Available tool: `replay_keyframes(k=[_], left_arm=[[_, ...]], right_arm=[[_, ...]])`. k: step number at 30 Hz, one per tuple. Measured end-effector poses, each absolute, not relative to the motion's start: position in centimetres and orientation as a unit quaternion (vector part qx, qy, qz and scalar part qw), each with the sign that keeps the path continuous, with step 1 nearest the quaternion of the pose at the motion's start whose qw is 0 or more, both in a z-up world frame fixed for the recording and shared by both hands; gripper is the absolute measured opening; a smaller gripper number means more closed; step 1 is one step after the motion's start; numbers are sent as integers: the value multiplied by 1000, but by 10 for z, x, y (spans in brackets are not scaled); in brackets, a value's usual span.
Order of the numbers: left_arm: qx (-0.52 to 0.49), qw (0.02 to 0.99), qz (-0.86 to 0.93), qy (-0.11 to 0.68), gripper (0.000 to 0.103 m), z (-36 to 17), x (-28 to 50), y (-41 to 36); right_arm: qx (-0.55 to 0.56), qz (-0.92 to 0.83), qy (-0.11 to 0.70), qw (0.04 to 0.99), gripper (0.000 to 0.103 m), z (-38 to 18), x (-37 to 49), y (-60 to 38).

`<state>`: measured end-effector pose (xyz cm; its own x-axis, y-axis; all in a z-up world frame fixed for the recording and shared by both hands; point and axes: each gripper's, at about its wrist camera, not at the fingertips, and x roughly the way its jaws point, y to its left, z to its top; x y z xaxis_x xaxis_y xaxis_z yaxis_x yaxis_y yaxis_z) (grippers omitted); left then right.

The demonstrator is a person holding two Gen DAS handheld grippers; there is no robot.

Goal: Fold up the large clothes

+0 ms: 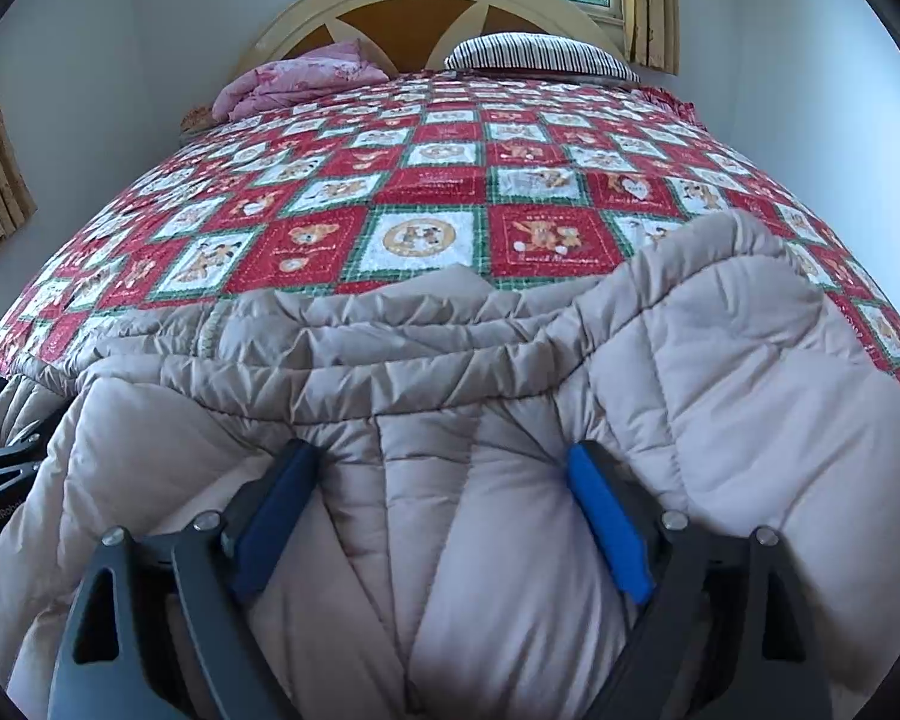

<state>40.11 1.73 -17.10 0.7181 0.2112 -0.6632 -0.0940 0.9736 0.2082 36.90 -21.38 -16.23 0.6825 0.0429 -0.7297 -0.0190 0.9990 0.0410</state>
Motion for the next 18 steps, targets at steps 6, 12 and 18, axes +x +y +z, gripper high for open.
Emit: replay_keyframes(k=[6, 12, 18], left_arm=[[83, 923, 84, 366, 102, -172, 402, 16], [86, 922, 86, 367, 102, -173, 402, 15], [93, 921, 89, 367, 102, -172, 403, 15]], right_arm=[[9, 12, 401, 916, 89, -164, 371, -212], [8, 9, 402, 915, 90, -165, 372, -211], [7, 5, 403, 915, 90, -167, 374, -211]])
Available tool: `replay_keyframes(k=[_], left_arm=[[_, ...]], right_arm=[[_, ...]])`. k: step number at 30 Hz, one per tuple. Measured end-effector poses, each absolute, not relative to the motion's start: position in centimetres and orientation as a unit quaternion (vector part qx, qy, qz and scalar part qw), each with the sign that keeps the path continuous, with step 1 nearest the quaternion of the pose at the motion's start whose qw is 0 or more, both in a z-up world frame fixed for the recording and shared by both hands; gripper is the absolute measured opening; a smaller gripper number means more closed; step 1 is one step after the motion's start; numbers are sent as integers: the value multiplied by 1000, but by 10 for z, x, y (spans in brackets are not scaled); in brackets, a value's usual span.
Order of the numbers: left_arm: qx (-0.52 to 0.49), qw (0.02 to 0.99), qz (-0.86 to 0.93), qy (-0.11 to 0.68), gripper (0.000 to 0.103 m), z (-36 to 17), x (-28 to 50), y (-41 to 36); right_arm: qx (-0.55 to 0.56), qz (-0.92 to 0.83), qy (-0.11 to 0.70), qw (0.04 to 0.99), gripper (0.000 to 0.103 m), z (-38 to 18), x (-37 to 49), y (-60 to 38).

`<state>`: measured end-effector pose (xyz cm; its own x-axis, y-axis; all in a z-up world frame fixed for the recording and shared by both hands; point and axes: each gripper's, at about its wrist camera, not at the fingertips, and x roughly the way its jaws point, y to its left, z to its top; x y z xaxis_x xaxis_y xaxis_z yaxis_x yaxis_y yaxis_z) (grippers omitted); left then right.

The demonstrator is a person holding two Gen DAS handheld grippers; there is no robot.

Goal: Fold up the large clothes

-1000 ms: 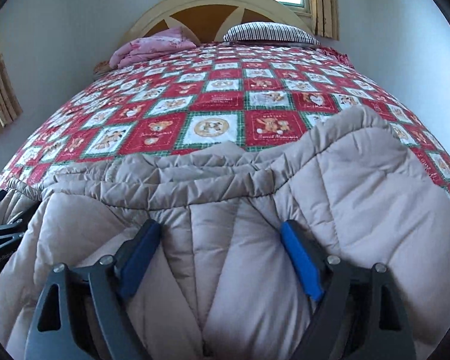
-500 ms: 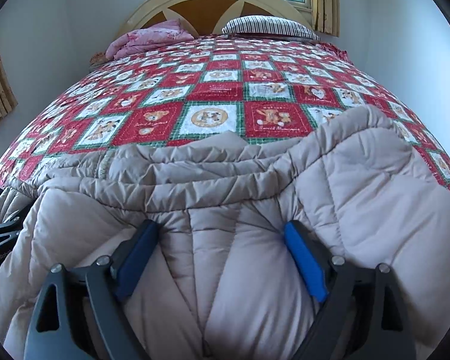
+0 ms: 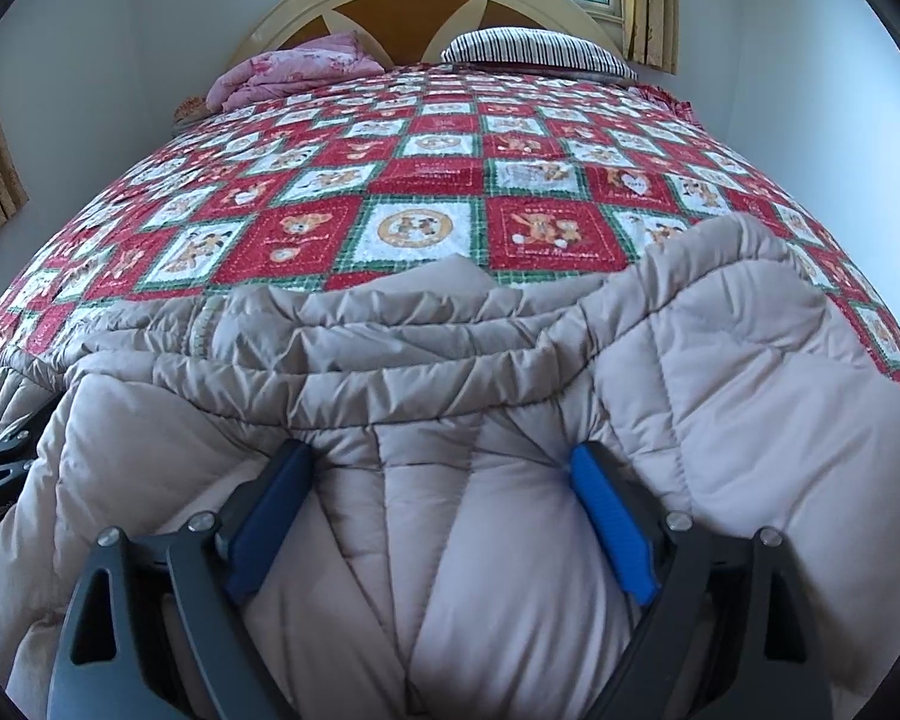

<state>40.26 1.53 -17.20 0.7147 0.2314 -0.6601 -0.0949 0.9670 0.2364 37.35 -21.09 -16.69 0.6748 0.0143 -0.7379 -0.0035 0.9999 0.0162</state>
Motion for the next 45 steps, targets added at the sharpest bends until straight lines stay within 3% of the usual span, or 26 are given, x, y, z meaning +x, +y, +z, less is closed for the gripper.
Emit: replay_keyframes(k=[9, 17, 24, 32, 38, 45], left_arm=[[113, 915, 102, 373, 102, -164, 402, 11], [41, 934, 78, 345, 102, -92, 367, -15], [77, 915, 110, 381, 102, -159, 384, -46], [100, 916, 123, 368, 102, -172, 389, -56], [97, 918, 120, 366, 102, -174, 390, -54], [103, 919, 119, 362, 102, -174, 388, -58]], right_arm=[[6, 4, 403, 915, 90, -167, 374, -211], [5, 4, 403, 915, 90, -166, 374, -211], [10, 5, 400, 917, 90, -167, 373, -213], [44, 14, 392, 919, 88, -147, 360, -227], [17, -26, 312, 950, 94, -92, 335, -263], [37, -72, 363, 928, 94, -143, 352, -307]])
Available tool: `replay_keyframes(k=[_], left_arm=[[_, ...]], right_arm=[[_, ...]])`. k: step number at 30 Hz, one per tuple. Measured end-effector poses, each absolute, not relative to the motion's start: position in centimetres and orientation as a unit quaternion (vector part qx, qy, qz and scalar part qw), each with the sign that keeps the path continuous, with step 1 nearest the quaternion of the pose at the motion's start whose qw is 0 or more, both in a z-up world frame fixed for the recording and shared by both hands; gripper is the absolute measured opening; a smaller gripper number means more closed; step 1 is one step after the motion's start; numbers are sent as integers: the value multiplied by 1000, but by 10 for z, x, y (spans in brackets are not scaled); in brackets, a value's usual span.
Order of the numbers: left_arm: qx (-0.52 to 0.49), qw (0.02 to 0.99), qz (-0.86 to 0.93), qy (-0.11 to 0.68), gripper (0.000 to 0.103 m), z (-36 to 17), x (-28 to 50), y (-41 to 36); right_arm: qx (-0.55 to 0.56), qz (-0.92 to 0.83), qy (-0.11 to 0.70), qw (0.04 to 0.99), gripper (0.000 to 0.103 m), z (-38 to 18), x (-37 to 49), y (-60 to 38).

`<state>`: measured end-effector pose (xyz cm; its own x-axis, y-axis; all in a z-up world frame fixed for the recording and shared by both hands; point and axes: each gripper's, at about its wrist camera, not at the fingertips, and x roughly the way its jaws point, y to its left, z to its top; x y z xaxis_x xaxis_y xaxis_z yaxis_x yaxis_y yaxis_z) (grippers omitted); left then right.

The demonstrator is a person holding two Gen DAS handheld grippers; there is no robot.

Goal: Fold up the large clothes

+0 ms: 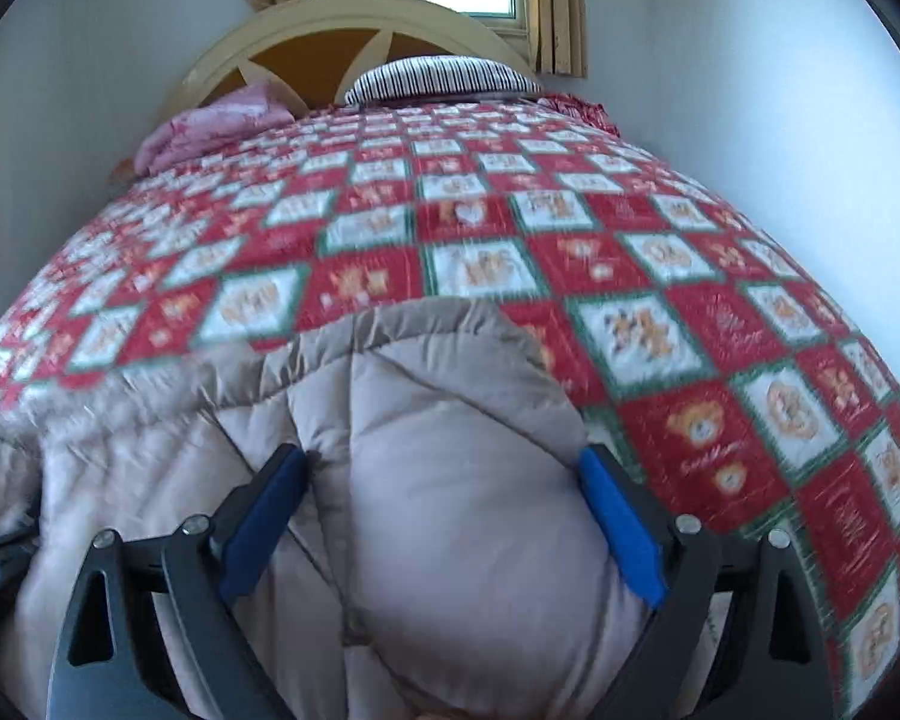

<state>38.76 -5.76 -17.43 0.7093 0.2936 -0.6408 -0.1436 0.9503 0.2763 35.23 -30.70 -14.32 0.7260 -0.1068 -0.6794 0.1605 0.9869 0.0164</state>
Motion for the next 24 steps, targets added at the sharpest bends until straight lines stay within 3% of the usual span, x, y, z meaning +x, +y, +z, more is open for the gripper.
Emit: replay_keyframes(k=[24], left_arm=[[107, 918, 118, 364, 102, -175, 389, -58]], right_arm=[[29, -88, 407, 909, 102, -164, 371, -308]])
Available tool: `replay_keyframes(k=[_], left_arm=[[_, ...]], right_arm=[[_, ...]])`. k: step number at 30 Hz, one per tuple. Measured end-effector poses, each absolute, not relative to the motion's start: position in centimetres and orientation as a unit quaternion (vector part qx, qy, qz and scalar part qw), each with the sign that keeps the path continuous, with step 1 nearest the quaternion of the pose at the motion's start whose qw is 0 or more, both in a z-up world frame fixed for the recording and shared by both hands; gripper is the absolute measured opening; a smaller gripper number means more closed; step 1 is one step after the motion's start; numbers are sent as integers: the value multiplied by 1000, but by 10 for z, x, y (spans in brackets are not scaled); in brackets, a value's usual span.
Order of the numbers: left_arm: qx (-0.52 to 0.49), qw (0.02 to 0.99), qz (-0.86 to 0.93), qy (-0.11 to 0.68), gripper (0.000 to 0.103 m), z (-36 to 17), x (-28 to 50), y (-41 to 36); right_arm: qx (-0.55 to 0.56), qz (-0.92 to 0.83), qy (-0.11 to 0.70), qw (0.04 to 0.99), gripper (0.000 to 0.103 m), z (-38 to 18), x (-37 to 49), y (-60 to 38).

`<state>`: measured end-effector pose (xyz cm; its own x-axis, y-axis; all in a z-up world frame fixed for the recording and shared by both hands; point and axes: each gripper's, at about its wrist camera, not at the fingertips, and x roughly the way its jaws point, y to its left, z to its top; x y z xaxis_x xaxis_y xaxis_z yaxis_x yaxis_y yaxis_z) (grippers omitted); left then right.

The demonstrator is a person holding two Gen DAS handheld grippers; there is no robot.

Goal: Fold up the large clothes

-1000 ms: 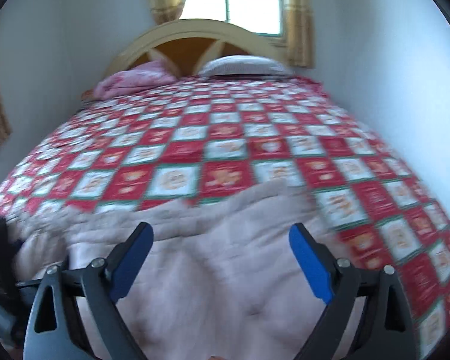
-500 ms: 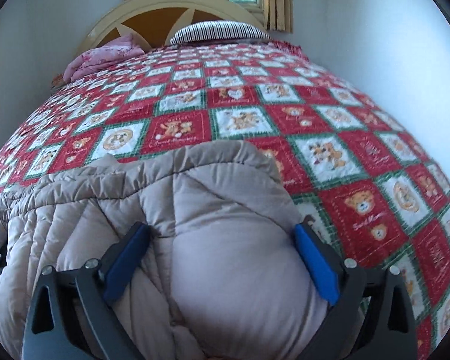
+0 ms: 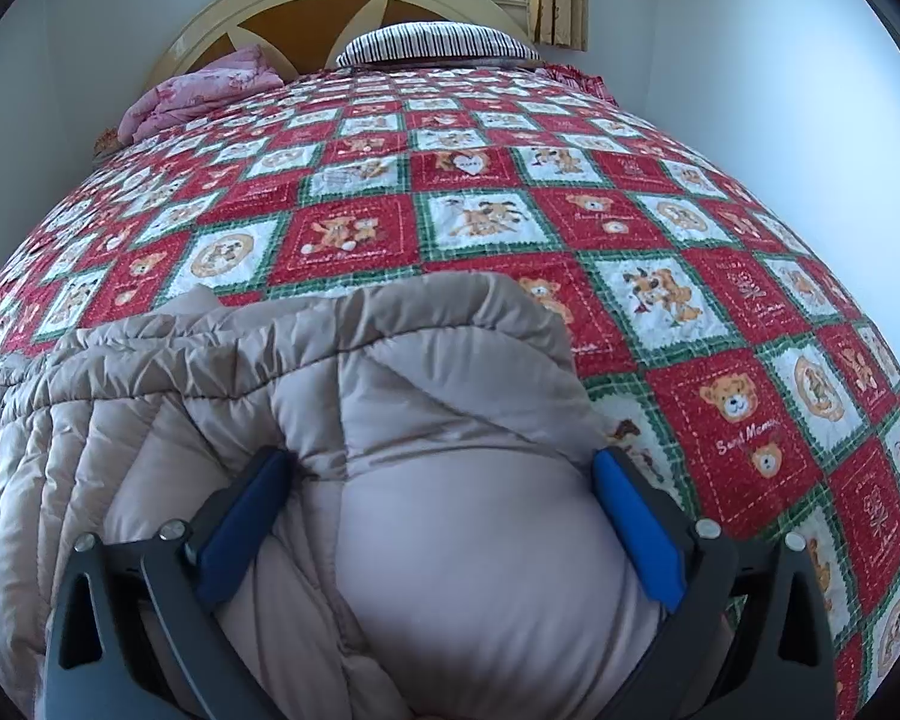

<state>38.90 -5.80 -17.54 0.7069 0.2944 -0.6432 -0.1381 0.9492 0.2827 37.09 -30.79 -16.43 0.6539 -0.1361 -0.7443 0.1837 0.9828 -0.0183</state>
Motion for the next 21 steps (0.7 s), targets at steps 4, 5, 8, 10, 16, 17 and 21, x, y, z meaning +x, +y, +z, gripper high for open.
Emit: replay_keyframes(k=[4, 5, 8, 10, 16, 17, 21], left_arm=[[107, 918, 118, 364, 102, -176, 390, -58], [107, 918, 118, 364, 102, -176, 389, -58], [106, 918, 118, 364, 102, -176, 389, -57], [104, 918, 116, 365, 102, -176, 390, -57], [69, 919, 85, 379, 102, -167, 388, -46], [59, 920, 74, 381, 102, -163, 385, -44], [12, 926, 14, 376, 102, -126, 336, -12]], right_arm=[[17, -96, 400, 911, 99, -155, 366, -304], [7, -107, 395, 913, 97, -148, 362, -300], [-1, -101, 336, 937, 97, -115, 335, -277], [0, -69, 312, 947, 97, -102, 321, -255], [8, -11, 349, 937, 95, -136, 316, -219], [6, -11, 350, 936, 96, -142, 317, -220], [1, -18, 369, 929, 100, -160, 327, -226]])
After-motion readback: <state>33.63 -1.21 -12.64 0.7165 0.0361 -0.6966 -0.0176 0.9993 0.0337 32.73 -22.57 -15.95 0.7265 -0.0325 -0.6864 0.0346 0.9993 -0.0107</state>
